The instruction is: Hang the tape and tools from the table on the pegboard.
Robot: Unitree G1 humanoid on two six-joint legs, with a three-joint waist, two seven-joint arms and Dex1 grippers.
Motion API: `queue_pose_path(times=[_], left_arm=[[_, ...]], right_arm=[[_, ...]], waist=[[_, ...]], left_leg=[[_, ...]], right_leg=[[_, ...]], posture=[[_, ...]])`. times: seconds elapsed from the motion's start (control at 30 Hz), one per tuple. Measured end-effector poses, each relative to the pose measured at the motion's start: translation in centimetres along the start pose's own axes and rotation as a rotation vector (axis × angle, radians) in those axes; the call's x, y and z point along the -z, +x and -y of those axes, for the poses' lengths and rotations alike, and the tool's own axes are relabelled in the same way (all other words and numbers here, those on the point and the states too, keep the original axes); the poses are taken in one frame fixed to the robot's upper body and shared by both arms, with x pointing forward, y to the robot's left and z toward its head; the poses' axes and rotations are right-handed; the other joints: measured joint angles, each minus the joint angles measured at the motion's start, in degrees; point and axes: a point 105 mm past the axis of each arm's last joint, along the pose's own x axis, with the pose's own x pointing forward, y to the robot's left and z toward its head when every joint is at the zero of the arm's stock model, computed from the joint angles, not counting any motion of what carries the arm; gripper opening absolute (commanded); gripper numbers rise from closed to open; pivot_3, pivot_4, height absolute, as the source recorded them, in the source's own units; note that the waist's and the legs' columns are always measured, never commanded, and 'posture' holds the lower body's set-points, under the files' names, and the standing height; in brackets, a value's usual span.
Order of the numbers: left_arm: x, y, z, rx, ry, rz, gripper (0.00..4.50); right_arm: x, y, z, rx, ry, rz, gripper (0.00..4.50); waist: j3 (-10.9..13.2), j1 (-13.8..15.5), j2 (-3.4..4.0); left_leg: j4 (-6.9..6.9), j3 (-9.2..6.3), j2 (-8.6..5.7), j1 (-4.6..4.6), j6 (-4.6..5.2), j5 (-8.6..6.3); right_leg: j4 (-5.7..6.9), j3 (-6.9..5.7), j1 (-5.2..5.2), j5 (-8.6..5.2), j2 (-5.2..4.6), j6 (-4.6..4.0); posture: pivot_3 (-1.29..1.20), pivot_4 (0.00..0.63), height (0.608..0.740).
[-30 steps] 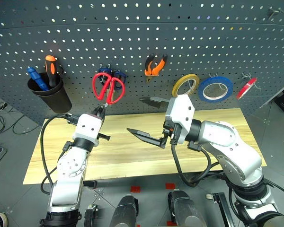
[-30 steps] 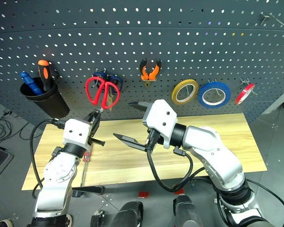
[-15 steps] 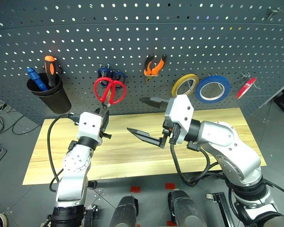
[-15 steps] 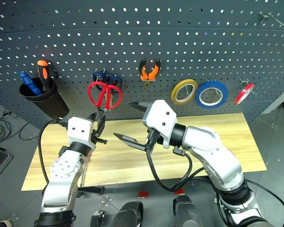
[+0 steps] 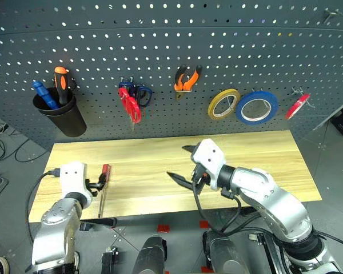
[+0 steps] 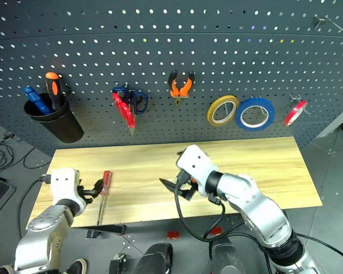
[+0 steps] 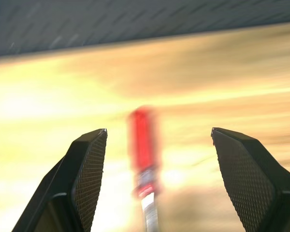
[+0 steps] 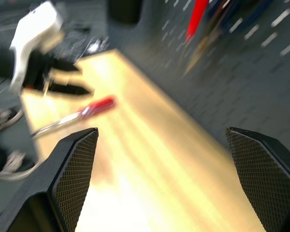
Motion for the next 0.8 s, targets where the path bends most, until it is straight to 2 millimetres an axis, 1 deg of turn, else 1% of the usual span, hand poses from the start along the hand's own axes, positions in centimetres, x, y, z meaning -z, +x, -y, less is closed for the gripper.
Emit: queue_pose_path(times=[0.1,0.23,0.43,0.5,0.6,0.67,0.73,0.77,0.8], left_arm=[[1.1,0.5,0.1,0.022,-0.065,-0.078,3.63],[2.6,1.7,0.5,0.071,-0.152,-0.18,3.63],[2.1,4.1,0.4,0.072,-0.204,-0.208,3.63],[2.4,4.6,0.3,0.059,-0.224,-0.225,3.63],[2.9,4.9,0.0,0.044,-0.235,-0.249,3.04],[2.9,5.1,-0.4,0.032,-0.235,-0.257,2.45],[3.0,5.1,-0.4,0.032,-0.234,-0.26,1.79],[3.0,5.1,-0.3,0.034,-0.231,-0.262,1.54],[3.0,5.1,-0.2,0.037,-0.226,-0.264,1.15]], right_arm=[[0.4,0.5,-0.4,-0.011,0.014,-0.043,4.5],[-0.1,1.1,-0.5,-0.011,0.017,-0.046,4.5],[-0.8,1.5,-0.9,-0.04,-0.004,-0.041,4.5],[-1.3,1.6,-1.0,-0.048,-0.007,-0.034,4.5],[-1.7,1.7,-1.1,-0.06,-0.014,-0.028,4.5],[-1.8,1.7,-1.2,-0.073,-0.013,-0.031,4.5],[-1.8,1.6,-1.2,-0.078,-0.022,-0.036,4.5],[-1.9,1.6,-1.1,-0.078,-0.03,-0.036,4.5],[-1.9,1.5,-0.9,-0.075,-0.046,-0.041,4.5]], waist=[[0.1,0.0,-0.02],[0.6,0.0,-0.21],[1.0,0.1,-0.27],[1.1,0.0,-0.28],[1.2,-0.4,-0.28],[1.2,-0.5,-0.25],[1.2,-0.6,-0.24],[1.2,-0.6,-0.23],[1.2,-0.6,-0.23]], left_leg=[[0.0,0.0,-0.05,0.0,0.0,0.0],[-0.01,-0.1,0.01,0.02,-0.01,0.01],[-0.02,-0.14,0.0,-0.01,-0.12,0.07],[-0.02,-0.14,0.01,-0.02,-0.13,0.08],[-0.07,-0.14,0.02,-0.04,-0.14,0.08],[-0.09,-0.15,0.03,-0.04,-0.16,0.09],[-0.09,-0.14,0.01,-0.04,-0.16,0.1],[-0.09,-0.13,0.0,-0.05,-0.17,0.1],[-0.09,-0.14,-0.01,-0.04,-0.17,0.1]], right_leg=[[0.0,0.01,0.0,0.0,-0.02,0.0],[0.02,-0.05,-0.01,0.0,-0.02,0.0],[0.02,-0.05,-0.05,0.0,-0.11,0.0],[0.02,-0.04,-0.09,0.0,-0.12,0.0],[0.02,-0.04,-0.14,0.0,-0.12,0.0],[0.03,-0.04,-0.16,0.0,-0.12,0.0],[0.03,-0.02,-0.16,0.0,-0.14,0.0],[0.03,-0.02,-0.16,0.0,-0.16,0.0],[0.03,-0.02,-0.16,0.0,-0.17,0.0]], posture=[[-0.04,0.299,0.74],[-0.05,0.305,0.74],[-0.07,0.312,0.74],[-0.08,0.315,0.74],[-0.08,0.316,0.74],[-0.08,0.313,0.74],[-0.07,0.309,0.74],[-0.06,0.304,0.74],[-0.06,0.304,0.74]])
